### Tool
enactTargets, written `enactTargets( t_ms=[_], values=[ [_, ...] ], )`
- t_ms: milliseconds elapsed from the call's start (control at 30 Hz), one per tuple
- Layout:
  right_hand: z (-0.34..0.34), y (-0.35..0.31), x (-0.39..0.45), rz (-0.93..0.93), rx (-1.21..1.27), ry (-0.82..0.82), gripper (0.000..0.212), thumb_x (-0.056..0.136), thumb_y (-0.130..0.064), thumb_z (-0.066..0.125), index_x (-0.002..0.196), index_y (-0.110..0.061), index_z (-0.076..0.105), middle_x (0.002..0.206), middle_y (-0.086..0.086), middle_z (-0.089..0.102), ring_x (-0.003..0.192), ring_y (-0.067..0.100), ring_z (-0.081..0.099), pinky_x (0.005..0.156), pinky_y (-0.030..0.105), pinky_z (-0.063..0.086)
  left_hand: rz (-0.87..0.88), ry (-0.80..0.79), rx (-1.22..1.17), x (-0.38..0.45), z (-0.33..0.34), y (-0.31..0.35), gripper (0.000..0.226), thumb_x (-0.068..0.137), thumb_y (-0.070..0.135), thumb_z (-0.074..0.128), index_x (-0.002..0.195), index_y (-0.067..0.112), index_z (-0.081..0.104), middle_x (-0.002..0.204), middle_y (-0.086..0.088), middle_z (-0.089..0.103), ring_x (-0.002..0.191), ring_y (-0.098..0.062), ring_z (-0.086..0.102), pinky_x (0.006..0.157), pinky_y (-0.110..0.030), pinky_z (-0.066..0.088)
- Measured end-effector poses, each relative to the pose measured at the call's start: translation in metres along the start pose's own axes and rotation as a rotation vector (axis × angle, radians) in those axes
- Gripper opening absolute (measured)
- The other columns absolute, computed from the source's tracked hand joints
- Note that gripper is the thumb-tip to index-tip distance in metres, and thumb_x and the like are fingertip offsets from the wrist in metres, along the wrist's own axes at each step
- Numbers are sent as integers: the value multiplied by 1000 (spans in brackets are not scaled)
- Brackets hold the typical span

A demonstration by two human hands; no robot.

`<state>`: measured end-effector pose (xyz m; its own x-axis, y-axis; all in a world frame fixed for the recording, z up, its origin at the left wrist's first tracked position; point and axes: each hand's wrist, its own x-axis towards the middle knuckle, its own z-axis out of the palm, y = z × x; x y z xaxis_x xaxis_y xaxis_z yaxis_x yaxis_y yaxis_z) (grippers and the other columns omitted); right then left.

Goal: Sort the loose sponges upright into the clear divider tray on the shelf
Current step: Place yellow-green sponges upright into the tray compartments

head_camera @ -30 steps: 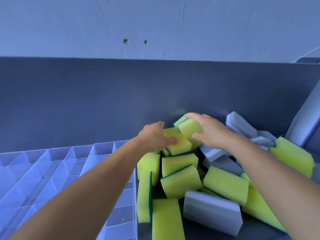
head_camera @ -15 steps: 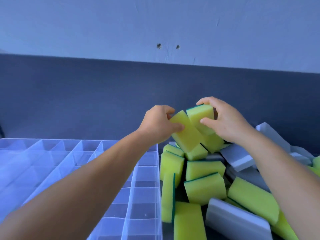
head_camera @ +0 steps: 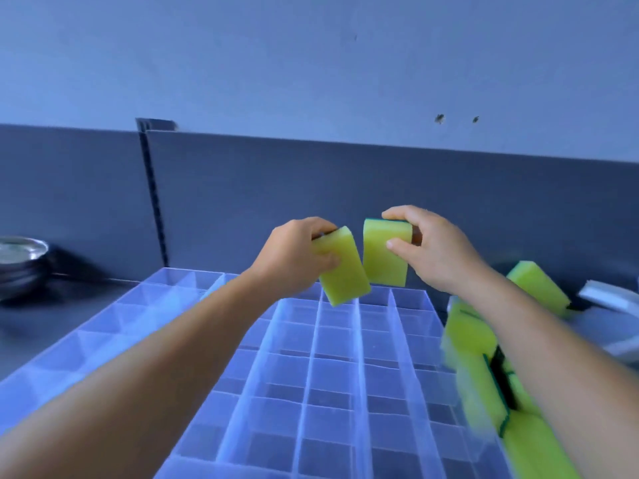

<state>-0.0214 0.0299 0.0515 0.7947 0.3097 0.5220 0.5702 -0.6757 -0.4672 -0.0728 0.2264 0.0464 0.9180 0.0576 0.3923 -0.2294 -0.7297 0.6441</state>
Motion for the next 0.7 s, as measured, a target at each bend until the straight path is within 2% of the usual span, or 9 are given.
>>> enactTargets(
  t_ms=[100, 167, 300, 367, 500, 600, 700],
  values=[
    [31, -35, 5, -2, 39, -11, 35, 87, -20, 61, 120, -30, 56, 112, -6, 60, 93, 16, 56, 69, 19, 40, -6, -1, 50, -10, -36, -32, 30, 84, 16, 63, 111, 28, 63, 96, 6, 63, 64, -9, 52, 40, -14, 40],
    [55, -60, 9, 6, 54, -21, 34, 86, -20, 62, 119, -29, 56, 109, -5, 60, 91, 17, 56, 64, 14, 38, -16, 13, 82, -17, -64, -57, 31, 84, 16, 62, 112, 30, 62, 96, 8, 61, 61, -5, 49, 38, -13, 38],
    [98, -103, 15, 27, 73, -22, 34, 85, -19, 63, 118, -27, 57, 112, -2, 56, 90, 17, 54, 71, 25, 37, -26, 28, 133, -26, -109, -101, 34, 85, 14, 62, 116, 28, 60, 101, 7, 61, 65, -5, 50, 47, -19, 37],
    [117, -119, 19, 34, 72, -21, 34, 84, -20, 64, 117, -26, 57, 112, -2, 52, 89, 16, 53, 74, 24, 36, -41, 38, 149, -29, -126, -121, 36, 86, 13, 61, 118, 28, 59, 101, 7, 60, 67, -9, 51, 47, -20, 38],
    [147, -143, 29, 57, 83, -32, 31, 84, -21, 65, 114, -24, 58, 110, -1, 46, 85, 17, 52, 75, 25, 39, -42, 68, 203, -27, -151, -160, 42, 84, 11, 62, 123, 26, 56, 114, 5, 60, 84, -20, 53, 57, -25, 42],
    [166, -154, 44, 39, 88, -50, 30, 83, -22, 66, 111, -24, 59, 109, -2, 45, 84, 16, 51, 75, 24, 38, -69, 88, 254, -19, -166, -185, 43, 84, 12, 62, 124, 25, 56, 115, 0, 58, 93, -21, 54, 65, -27, 44],
    [184, -160, 62, -8, 71, -42, 28, 82, -22, 66, 109, -24, 61, 106, -4, 48, 91, 16, 52, 75, 25, 37, -81, 112, 303, -9, -176, -206, 42, 84, 12, 62, 124, 25, 57, 112, -1, 54, 93, -20, 51, 74, -29, 44]
  ],
)
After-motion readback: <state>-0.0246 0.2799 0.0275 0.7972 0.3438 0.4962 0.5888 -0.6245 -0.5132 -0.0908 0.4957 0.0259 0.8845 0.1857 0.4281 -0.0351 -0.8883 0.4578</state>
